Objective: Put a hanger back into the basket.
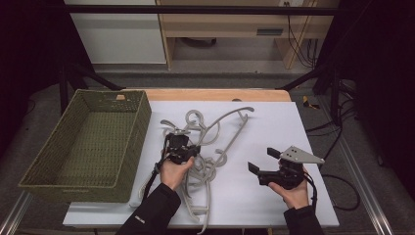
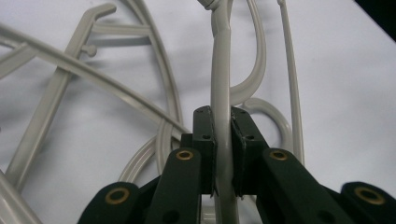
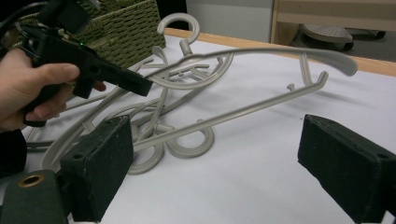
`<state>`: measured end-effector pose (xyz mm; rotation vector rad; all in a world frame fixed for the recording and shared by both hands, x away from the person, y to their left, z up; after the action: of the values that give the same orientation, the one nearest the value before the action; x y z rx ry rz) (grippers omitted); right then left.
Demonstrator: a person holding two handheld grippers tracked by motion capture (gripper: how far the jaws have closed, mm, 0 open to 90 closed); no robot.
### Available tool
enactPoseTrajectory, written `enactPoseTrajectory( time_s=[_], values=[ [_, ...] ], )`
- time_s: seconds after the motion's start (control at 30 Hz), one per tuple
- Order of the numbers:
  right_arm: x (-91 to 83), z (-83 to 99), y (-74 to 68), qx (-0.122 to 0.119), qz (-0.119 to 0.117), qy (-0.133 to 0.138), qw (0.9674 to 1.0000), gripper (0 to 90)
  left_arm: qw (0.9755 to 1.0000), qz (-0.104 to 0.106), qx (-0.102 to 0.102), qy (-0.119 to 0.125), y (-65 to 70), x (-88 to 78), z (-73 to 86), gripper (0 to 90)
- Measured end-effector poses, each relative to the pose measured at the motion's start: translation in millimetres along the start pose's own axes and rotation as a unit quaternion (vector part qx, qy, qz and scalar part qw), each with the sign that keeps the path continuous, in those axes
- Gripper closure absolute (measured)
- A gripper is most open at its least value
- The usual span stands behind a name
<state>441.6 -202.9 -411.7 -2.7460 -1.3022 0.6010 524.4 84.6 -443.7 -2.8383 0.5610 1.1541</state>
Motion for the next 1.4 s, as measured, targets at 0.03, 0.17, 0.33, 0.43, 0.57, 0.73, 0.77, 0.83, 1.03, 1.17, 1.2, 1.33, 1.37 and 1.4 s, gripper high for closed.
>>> enactPoseTrajectory(
  time_s=[0.03,0.17,0.33,0.43,0.57,0.73,0.77,0.83,1.03,1.17,1.2,1.33,1.37,1.4],
  values=[
    [-0.2,0.0,0.2,0.000,0.001,0.000,1.0000,10.6,1.0000,0.002,0.003,0.004,0.8,-2.8,-1.3,81.7],
    [-2.2,-0.4,0.4,0.000,0.000,0.001,1.0000,10.6,0.9991,0.012,0.021,0.035,4.5,-23.5,-10.9,81.7],
    [-6.0,-1.5,2.2,0.000,0.006,0.008,1.0000,10.6,0.9973,0.016,0.039,0.061,1.3,-49.9,-21.7,81.7],
    [-8.7,-2.1,3.5,0.000,0.009,0.010,0.9999,10.5,0.9958,0.017,0.052,0.073,-3.9,-66.9,-27.3,81.7],
    [-11.6,-2.4,5.5,-0.001,0.015,0.011,0.9998,10.2,0.9936,0.015,0.067,0.090,-8.6,-88.8,-33.7,81.7],
    [-14.6,-2.2,7.4,0.002,0.020,0.014,0.9997,10.1,0.9905,0.019,0.091,0.102,-16.1,-114.6,-40.4,81.7],
    [-15.3,-2.0,8.1,0.000,0.021,0.013,0.9997,10.1,0.9900,0.019,0.094,0.104,-17.7,-117.9,-41.3,81.7],
    [-16.2,-1.8,8.7,0.001,0.022,0.013,0.9997,10.1,0.9888,0.021,0.101,0.108,-22.5,-126.9,-43.9,81.7],
    [-17.8,-1.4,10.2,0.001,0.025,0.013,0.9996,10.0,0.9852,0.012,0.121,0.121,-40.7,-152.9,-52.9,81.7],
    [-18.8,-0.9,11.0,0.001,0.027,0.012,0.9996,9.8,0.9822,-0.004,0.141,0.125,-57.6,-167.4,-59.2,81.7],
    [-19.0,-0.9,11.3,0.001,0.028,0.012,0.9996,9.7,0.9819,-0.007,0.142,0.125,-62.6,-170.2,-60.8,81.7],
    [-20.7,-1.7,11.2,0.000,0.029,0.016,0.9995,7.9,0.9805,-0.020,0.149,0.126,-87.3,-179.3,-67.1,81.7],
    [-21.1,-2.0,11.5,-0.002,0.030,0.016,0.9994,7.4,0.9804,-0.023,0.148,0.128,-91.7,-180.5,-68.1,81.7],
    [-21.7,-2.2,11.3,-0.003,0.028,0.017,0.9994,7.0,0.9809,-0.025,0.144,0.128,-97.7,-182.3,-69.2,81.7]
  ],
)
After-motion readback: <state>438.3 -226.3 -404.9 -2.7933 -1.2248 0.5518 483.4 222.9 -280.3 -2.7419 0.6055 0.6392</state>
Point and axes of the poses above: each handheld gripper's, and its own axes: x roughly forward along the jaws, z roughly out of its underside, y roughly to its right, the point moved 3 cm from there along x, roughly forward along the jaws, and after that the axes turned 12 degrees about -z, right-handed, at the moved point
